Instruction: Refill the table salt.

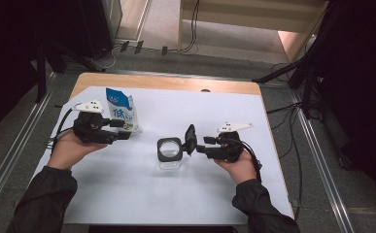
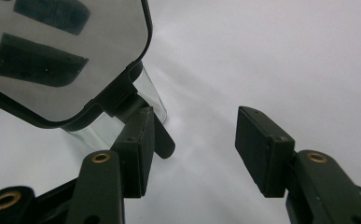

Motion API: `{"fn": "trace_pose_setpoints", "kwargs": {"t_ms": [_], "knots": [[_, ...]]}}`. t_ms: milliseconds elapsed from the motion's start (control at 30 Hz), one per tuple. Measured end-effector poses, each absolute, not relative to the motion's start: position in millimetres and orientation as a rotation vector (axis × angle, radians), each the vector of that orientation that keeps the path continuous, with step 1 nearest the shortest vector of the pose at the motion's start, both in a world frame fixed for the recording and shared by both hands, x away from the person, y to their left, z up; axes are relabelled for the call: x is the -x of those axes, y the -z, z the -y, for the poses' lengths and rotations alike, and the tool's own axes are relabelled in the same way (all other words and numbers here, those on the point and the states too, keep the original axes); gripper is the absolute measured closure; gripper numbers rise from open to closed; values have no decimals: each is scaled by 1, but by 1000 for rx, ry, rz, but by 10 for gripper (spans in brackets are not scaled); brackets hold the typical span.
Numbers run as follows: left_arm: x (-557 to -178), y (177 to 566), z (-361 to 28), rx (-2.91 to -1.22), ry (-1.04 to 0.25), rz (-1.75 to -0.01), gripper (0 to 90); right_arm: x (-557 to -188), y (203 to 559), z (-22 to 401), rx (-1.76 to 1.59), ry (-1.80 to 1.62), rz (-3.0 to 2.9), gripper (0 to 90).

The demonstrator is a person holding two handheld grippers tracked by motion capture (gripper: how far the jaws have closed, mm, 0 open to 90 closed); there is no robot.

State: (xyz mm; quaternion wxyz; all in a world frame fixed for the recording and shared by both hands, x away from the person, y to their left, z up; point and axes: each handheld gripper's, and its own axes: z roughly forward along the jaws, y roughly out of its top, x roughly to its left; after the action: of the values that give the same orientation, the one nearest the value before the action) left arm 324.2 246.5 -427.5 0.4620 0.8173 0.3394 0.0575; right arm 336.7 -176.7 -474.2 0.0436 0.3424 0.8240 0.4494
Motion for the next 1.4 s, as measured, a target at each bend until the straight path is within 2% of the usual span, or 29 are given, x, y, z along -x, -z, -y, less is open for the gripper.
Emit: {"fn": "trace_pose_setpoints", "kwargs": {"t_ms": [433, 833, 1400], "knots": [[-335, 435, -276, -1970, -173, -922, 451, -334, 475, 174, -1044, -1362, -2535, 489], [-361, 433, -304, -1948, -238, -965, 452, -324, 476, 184, -1091, -1327, -2509, 493], [-394, 433, -293, -1945, -180, -844, 469, -304, 480, 202, -1146, -1308, -2467, 495]]}}
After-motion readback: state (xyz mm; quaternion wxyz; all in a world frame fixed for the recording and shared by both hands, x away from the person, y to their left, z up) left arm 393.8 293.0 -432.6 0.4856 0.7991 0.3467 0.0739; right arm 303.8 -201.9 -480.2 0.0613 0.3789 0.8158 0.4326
